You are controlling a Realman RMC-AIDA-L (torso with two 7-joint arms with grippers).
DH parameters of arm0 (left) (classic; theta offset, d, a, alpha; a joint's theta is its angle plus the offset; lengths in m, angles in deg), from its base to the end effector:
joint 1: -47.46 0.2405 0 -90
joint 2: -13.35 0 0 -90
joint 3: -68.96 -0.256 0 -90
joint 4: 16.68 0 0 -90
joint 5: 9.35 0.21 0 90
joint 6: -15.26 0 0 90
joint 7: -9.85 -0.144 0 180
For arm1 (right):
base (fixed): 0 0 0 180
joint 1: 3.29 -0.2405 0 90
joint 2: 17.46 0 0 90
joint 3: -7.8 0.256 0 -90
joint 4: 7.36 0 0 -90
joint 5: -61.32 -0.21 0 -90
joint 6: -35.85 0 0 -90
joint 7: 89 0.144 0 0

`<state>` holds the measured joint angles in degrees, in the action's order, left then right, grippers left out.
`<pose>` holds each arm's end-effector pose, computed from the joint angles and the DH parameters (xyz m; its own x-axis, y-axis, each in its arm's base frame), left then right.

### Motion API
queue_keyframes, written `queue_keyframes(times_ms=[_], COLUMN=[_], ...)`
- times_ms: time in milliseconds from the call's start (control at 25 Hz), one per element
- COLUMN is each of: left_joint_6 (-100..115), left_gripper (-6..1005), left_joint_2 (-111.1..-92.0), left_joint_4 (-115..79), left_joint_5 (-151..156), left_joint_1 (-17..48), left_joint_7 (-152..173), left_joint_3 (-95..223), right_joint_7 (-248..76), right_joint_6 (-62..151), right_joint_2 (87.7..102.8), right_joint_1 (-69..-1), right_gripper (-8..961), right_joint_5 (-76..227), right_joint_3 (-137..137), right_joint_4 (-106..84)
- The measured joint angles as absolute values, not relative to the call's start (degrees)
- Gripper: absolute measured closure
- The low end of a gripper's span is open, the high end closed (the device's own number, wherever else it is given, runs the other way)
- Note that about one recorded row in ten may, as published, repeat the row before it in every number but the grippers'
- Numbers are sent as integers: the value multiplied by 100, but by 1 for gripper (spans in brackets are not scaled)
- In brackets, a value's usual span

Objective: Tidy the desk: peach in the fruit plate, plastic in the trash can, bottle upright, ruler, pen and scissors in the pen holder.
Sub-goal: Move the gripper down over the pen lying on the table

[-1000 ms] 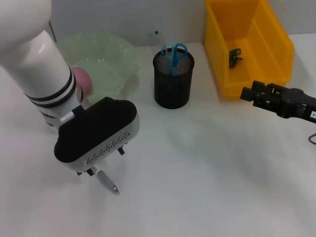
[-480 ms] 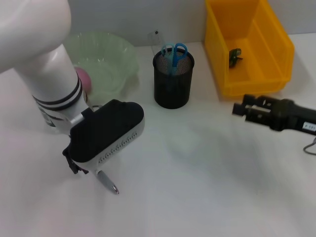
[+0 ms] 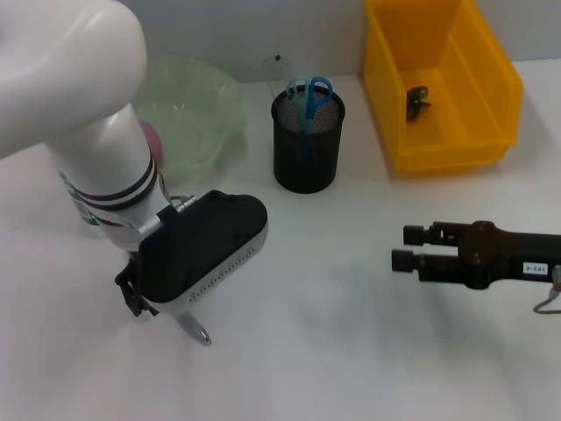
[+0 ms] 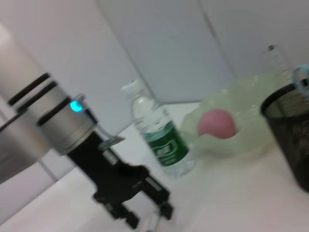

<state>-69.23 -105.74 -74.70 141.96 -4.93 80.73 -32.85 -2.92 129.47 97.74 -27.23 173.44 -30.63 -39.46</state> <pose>-0.1447 0.3625 -0.0744 0.3505 -0.8197 -0.4531 -0.6447 -0.5621 0.5181 0.3049 0.2909 0.0151 0.6233 -0.5505 -0.5553 -0.6627 -0.7489 -0.0014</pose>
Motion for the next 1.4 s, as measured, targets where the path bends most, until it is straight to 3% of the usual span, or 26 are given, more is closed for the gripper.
queue_keyframes(times_ms=[400, 1400], left_joint_6=[-6962, -6875], left_gripper=[233, 292], left_joint_2=[-10578, -10583], left_joint_4=[-7536, -7191], left_joint_5=[14208, 14108], left_joint_1=[-536, -631], left_joint_7=[8360, 8564], left_joint_3=[-3417, -3538], right_joint_7=[-368, -414], right_joint_6=[13084, 13094], right_joint_2=[9844, 9855], right_joint_1=[-2915, -2966], right_gripper=[274, 276], right_joint_5=[18204, 18216], right_joint_3=[-3113, -3052], right_joint_4=[-4273, -4270])
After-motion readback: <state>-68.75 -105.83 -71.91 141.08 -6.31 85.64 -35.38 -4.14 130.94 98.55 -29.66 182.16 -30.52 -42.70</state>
